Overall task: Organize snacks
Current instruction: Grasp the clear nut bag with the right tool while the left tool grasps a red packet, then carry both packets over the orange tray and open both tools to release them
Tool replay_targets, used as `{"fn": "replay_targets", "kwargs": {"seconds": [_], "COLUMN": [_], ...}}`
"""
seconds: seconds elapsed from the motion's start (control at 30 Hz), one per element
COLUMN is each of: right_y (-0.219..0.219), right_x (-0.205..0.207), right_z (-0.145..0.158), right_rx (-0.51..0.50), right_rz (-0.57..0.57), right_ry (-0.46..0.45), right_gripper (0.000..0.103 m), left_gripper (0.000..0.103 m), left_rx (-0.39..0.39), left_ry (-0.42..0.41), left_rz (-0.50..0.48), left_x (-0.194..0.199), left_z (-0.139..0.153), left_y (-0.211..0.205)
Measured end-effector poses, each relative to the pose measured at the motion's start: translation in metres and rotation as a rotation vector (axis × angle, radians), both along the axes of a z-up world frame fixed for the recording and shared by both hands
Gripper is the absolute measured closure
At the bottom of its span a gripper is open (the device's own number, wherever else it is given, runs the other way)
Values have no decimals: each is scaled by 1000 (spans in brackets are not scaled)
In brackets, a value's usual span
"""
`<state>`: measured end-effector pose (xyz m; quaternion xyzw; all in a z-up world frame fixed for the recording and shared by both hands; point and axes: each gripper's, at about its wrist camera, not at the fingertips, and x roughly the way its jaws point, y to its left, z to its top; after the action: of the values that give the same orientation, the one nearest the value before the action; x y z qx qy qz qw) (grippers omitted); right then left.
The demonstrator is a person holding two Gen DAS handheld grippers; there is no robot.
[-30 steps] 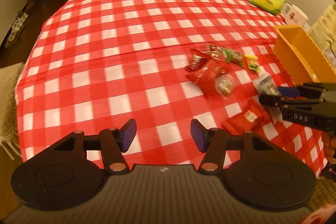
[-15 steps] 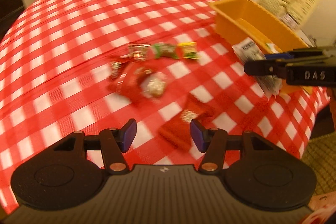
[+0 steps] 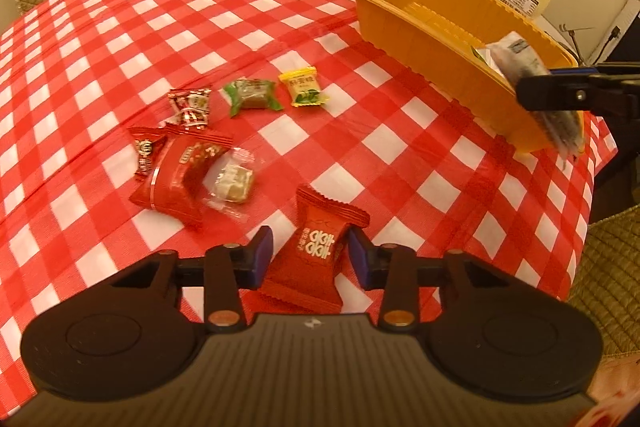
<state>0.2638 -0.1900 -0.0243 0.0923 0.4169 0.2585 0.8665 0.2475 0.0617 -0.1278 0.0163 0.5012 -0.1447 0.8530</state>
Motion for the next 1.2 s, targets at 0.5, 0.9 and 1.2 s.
{"fn": "replay_targets", "kwargs": {"seconds": [0.5,0.9,1.2], "right_y": [-40,-93,-137], "right_x": [-15,-12,13], "right_z": [9,11,11], "right_rx": [26,39,43], "right_rz": [-55,-116,-147], "right_ry": [-7,-28,-56], "right_gripper": [65,65,65], "left_gripper": [82,82,82], "left_rx": [-35,-72,-81], "left_ry": [-40,-143,-189], "left_rz": [72,78,60], "left_x": [-13,-10,16], "left_z": [26,75,89], "left_y": [-14,-73,-138]}}
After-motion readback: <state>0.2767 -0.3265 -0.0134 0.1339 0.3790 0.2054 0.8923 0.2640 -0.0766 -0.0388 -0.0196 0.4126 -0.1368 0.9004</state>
